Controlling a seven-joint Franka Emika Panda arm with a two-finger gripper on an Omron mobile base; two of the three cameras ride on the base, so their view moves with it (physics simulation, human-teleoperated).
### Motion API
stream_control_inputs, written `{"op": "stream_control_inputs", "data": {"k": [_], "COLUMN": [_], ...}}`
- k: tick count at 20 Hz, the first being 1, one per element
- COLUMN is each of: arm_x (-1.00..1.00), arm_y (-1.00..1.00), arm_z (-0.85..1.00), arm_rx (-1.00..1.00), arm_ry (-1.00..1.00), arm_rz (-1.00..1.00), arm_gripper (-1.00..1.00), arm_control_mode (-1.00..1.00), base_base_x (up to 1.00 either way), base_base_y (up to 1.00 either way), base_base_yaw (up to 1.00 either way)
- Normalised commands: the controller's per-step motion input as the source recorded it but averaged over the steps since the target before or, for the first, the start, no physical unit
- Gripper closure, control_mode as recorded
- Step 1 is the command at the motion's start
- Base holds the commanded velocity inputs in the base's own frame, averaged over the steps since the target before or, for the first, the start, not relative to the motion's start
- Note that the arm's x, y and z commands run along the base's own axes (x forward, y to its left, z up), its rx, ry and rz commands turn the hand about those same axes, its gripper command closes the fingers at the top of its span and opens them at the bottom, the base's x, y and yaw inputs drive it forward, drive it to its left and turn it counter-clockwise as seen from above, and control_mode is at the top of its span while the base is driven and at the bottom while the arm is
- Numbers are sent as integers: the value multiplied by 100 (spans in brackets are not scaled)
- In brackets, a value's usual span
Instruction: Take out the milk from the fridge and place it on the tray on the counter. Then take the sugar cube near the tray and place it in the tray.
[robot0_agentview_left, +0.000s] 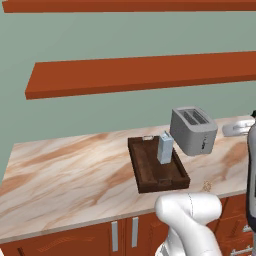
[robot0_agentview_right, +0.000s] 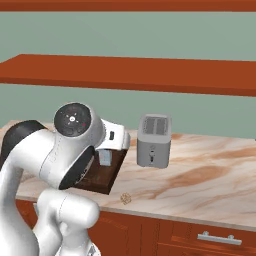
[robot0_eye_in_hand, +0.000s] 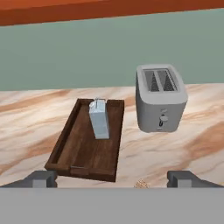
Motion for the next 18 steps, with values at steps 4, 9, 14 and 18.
{"op": "stream_control_inputs", "data": {"k": [4, 9, 14, 18], "arm_x": [-48, -36, -40, -25], "arm_y": [0, 0, 0, 0], "arm_z": [-3, -28, -38, -49], "arm_rx": [-9, -7, -1, -1], "arm_ry": [40, 33, 22, 5], "arm_rz": [-1, -3, -7, -4], "arm_gripper": [-100, -100, -100, -100], "arm_control_mode": [-100, -100, -100, -100], "base_base_x": [0, 0, 0, 0], "base_base_y": [0, 0, 0, 0], "base_base_yaw": [0, 0, 0, 0]}}
